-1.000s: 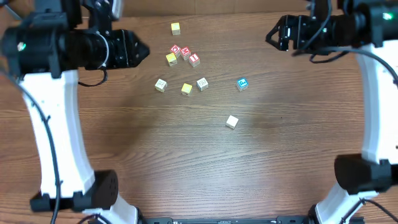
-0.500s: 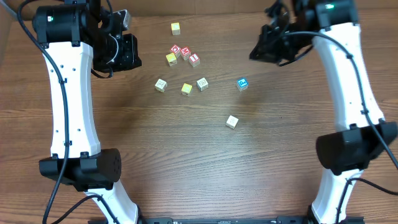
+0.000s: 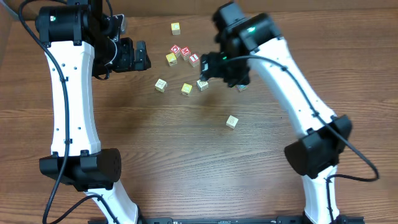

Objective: Flip 5 blocks

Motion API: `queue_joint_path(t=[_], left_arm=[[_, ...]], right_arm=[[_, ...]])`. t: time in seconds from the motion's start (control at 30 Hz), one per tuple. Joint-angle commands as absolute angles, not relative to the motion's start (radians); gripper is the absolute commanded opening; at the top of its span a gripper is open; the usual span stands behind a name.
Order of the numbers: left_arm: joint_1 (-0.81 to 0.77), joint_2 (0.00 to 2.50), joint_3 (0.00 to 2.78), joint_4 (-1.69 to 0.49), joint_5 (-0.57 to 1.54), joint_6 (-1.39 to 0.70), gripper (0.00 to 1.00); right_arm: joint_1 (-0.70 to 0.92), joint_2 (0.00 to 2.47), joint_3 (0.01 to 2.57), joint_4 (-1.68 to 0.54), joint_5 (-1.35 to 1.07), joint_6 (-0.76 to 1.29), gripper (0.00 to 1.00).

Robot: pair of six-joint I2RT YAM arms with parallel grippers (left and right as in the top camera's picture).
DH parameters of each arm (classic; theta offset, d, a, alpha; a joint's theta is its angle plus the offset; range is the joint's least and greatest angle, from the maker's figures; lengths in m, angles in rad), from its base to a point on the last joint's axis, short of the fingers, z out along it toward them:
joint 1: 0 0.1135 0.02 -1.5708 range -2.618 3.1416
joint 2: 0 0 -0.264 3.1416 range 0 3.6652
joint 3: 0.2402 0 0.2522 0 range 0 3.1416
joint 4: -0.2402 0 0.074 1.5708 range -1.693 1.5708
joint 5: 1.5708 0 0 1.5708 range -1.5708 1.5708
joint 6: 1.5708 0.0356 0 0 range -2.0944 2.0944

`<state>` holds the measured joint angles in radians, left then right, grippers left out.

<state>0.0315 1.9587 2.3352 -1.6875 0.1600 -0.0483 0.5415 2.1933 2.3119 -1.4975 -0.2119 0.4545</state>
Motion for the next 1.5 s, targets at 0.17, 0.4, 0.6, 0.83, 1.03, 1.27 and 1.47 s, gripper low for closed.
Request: queue_joint_path(t=[0.17,0.4,0.6,0.83,1.03,1.27,1.47], left_arm=[[0.026,1.969,2.33,-1.69,0.12,-0.037,1.0],[0.026,1.969,2.33,-1.689,0.12,-0.037,1.0],[0.026,1.969,2.33,-1.689,0.12,-0.036,1.0],[0.026,1.969,2.33,-1.69,0.12,-0.037,1.0],[0.026,1.969,2.33,-1.689,0.12,-0.036,1.0],[0.026,1.969,2.33,-1.69,0.12,-0.037,1.0],[0.026,1.969,2.33,-1.69,0.12,-0.037,1.0]], right_arm=[[0.656,2.304,2.31,-1.402,0.007,0.502,0.91],[0.68,2.377,2.31,-1.303,0.067,0.501,0.91],[0.677,2.432,2.31,-1.238,0.089,0.498,0.91],[0.677,2.497,2.309,-1.138,0.104,0.498,0.91],[0.678,2.548,2.309,-1.118,0.035,0.499,0.79],[0.68,2.599,2.308,-1.074,0.035,0.499,0.65],[0.678,2.61,2.305,-1.075,0.036,0.498,0.56]])
